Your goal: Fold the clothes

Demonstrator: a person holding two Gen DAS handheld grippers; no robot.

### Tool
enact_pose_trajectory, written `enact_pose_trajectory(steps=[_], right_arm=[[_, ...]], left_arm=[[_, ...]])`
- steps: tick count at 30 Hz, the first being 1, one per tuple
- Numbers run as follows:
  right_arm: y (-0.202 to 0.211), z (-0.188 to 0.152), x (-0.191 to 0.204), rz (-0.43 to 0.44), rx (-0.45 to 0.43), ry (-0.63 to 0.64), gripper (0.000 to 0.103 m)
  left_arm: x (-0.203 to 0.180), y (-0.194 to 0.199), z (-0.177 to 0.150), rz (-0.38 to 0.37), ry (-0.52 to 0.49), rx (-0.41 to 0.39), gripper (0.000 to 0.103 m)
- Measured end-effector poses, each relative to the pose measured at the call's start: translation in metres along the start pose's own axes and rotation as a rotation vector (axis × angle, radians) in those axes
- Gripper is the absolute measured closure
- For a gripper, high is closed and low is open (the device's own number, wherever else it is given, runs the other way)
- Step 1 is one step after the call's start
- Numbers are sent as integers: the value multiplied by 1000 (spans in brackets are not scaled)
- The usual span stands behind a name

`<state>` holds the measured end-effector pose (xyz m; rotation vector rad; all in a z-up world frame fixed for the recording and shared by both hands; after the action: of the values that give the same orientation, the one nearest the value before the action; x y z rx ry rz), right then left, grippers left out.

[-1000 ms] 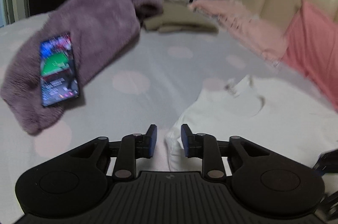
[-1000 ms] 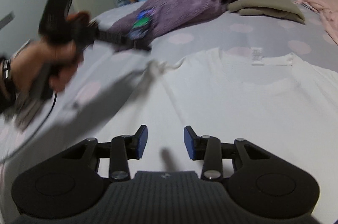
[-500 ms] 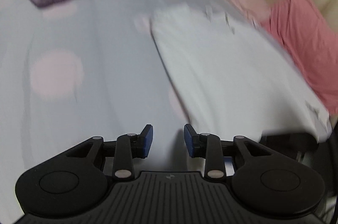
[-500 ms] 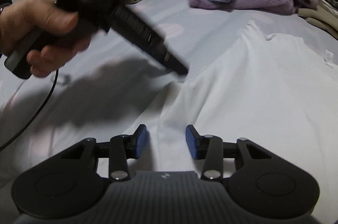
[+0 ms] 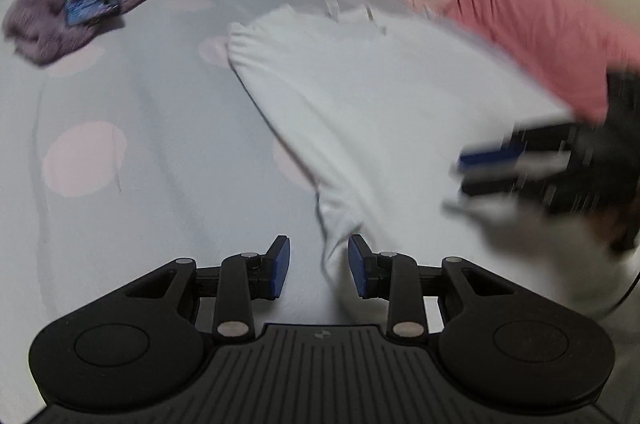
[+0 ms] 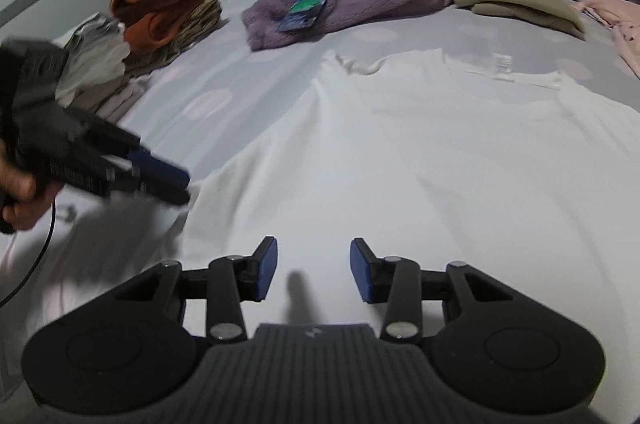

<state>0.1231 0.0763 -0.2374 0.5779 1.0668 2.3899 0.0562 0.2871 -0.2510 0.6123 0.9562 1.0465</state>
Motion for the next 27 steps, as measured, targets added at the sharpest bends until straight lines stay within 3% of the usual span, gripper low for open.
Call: enact_pose_trajectory(steps=[1, 4, 5, 11, 16, 21, 25, 27], right_arm=[[1, 1, -1, -3, -3, -1, 59], [0, 0, -5, -14, -3, -9, 59], [0, -1, -6, -18, -3, -15, 59], [-5, -1, -19, -65, -3, -60, 58], [-15, -6, -30, -69, 15, -73, 58], [-12, 1, -24, -74, -9, -53, 58], [6, 4, -33, -122, -59, -93, 58], [24, 1, -49, -181, -84, -144, 58]], left_arm=[[2, 1, -3, 0, 12, 0, 74], [6, 2, -11, -1, 50, 2, 102], [8, 3, -14, -2, 62, 2, 103], [17, 7, -30, -4, 137, 5, 103], [37, 13, -49, 28, 258, -3, 103], [13, 22, -27, 17, 131, -95, 103], [-11, 20, -3, -26, 69, -144, 79], [-23, 16, 9, -49, 40, -158, 75]])
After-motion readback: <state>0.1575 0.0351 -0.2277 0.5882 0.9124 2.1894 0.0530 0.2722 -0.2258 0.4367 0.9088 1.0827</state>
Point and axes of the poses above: each gripper's, at about its wrist camera, not at the fingertips, and y roughly against the way its jaws point, x to its left, z to its top, the point moved 4 cm from there along -y, roughly the way its jaws point, and after that the axes turned 7 degrees about x, right-handed, at the moved point
